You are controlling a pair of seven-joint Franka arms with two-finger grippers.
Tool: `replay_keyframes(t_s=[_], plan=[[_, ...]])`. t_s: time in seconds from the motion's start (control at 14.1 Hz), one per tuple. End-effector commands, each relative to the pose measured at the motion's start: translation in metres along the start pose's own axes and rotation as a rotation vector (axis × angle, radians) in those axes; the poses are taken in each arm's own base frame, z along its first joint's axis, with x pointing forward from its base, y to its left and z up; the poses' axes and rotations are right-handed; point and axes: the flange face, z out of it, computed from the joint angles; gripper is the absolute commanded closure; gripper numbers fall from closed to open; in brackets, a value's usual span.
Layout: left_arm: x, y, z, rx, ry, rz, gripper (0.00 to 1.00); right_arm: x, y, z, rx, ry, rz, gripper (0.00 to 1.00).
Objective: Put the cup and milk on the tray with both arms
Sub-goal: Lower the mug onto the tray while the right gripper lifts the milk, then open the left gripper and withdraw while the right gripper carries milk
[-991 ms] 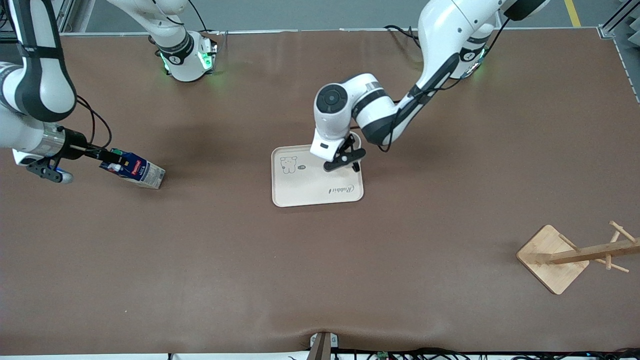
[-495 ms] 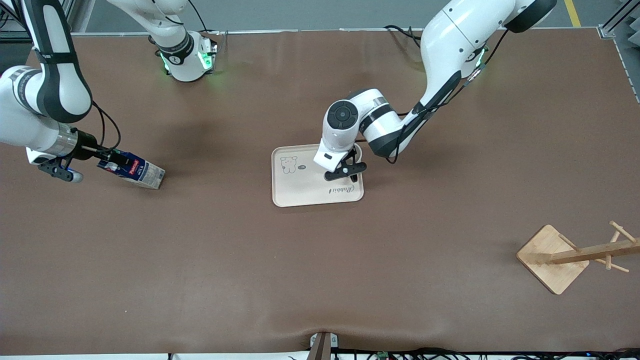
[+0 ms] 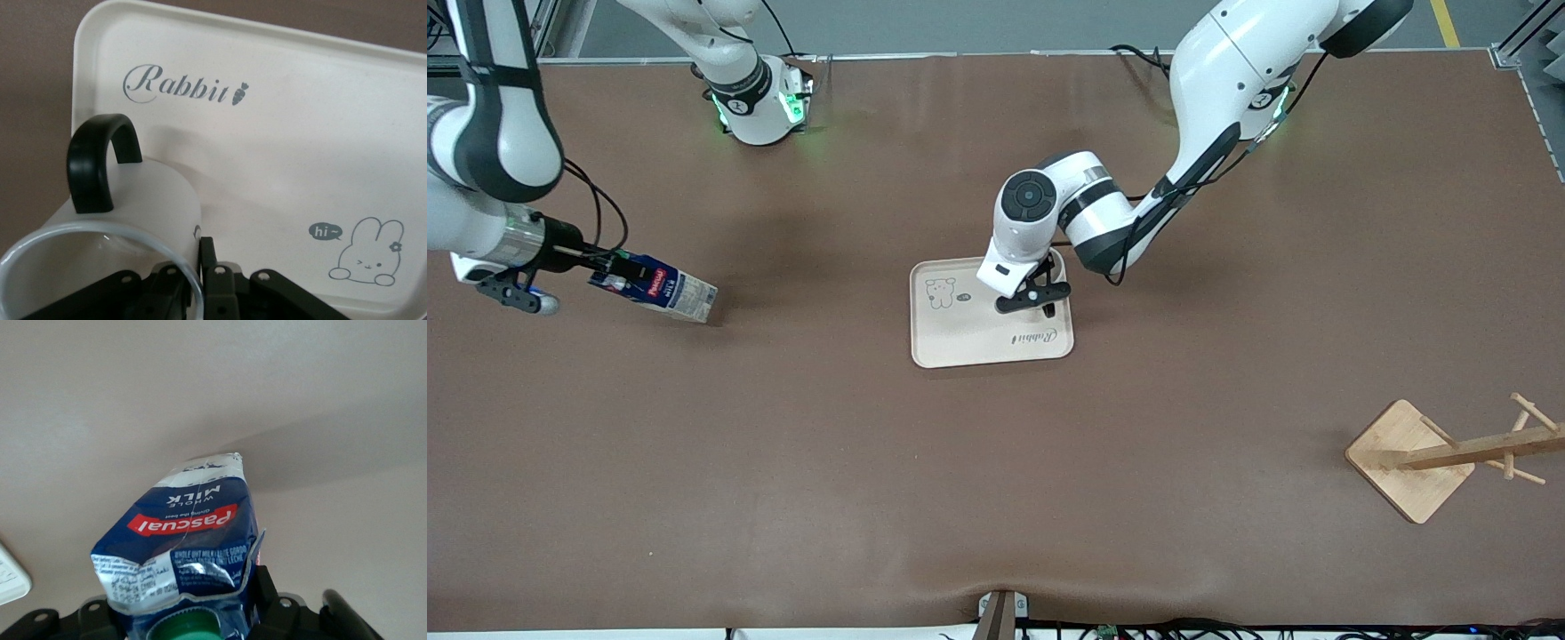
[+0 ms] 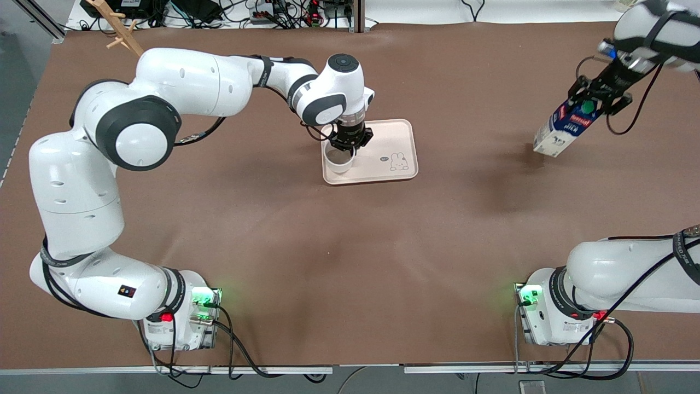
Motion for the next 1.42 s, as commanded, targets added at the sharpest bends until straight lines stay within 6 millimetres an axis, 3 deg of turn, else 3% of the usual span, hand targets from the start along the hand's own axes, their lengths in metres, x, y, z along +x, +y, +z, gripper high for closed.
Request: replay_keyframes(t_s=[0.0, 0.07, 0.14, 0.21, 0.28, 0.35, 0.5, 0.64, 0.78, 0.92, 1.13, 1.2, 1.34], plan=[[-0.003, 0.005, 0.006, -0.019, 0.004, 0.017, 1.00, -0.003, -0.034, -0.042, 0.016, -0.009, -0.039, 1.00], [-0.002, 0.004, 0.006, -0.019, 0.003, 0.013, 1.00, -0.008, -0.050, -0.050, 0.009, -0.035, -0.071, 1.00], [-0.001, 0.003, 0.006, -0.018, 0.003, 0.007, 0.94, -0.014, -0.068, -0.053, -0.001, -0.056, -0.105, 1.00], [0.004, 0.001, 0.002, -0.019, 0.007, 0.000, 0.63, -0.017, -0.082, -0.051, -0.007, -0.062, -0.120, 1.00], [0.008, -0.001, 0.000, -0.016, 0.010, -0.006, 0.10, -0.020, -0.095, -0.049, -0.013, -0.060, -0.134, 1.00], [0.009, 0.000, -0.006, -0.020, 0.017, -0.009, 0.00, -0.026, -0.118, -0.048, -0.022, -0.053, -0.173, 1.00], [0.024, -0.004, -0.031, -0.023, 0.047, -0.026, 0.00, -0.032, -0.150, -0.051, -0.009, -0.047, -0.227, 1.00], [0.064, -0.024, -0.085, 0.017, 0.086, -0.019, 0.00, -0.048, -0.195, -0.049, 0.032, -0.055, -0.259, 1.00], [0.107, -0.048, -0.132, 0.046, 0.049, 0.017, 0.00, -0.061, -0.244, -0.032, 0.035, -0.030, -0.237, 1.00], [0.143, -0.079, -0.179, 0.068, -0.007, 0.061, 0.00, -0.079, -0.290, -0.013, 0.027, -0.009, -0.277, 1.00], [0.166, -0.146, -0.254, 0.142, -0.006, 0.083, 0.00, -0.105, -0.357, 0.010, 0.017, 0.012, -0.213, 1.00], [0.175, -0.167, -0.268, 0.139, -0.015, 0.086, 0.00, -0.109, -0.373, 0.016, 0.010, 0.010, -0.188, 1.00], [0.186, -0.206, -0.300, 0.154, -0.009, 0.080, 0.00, -0.113, -0.387, 0.034, -0.012, -0.002, -0.190, 1.00]])
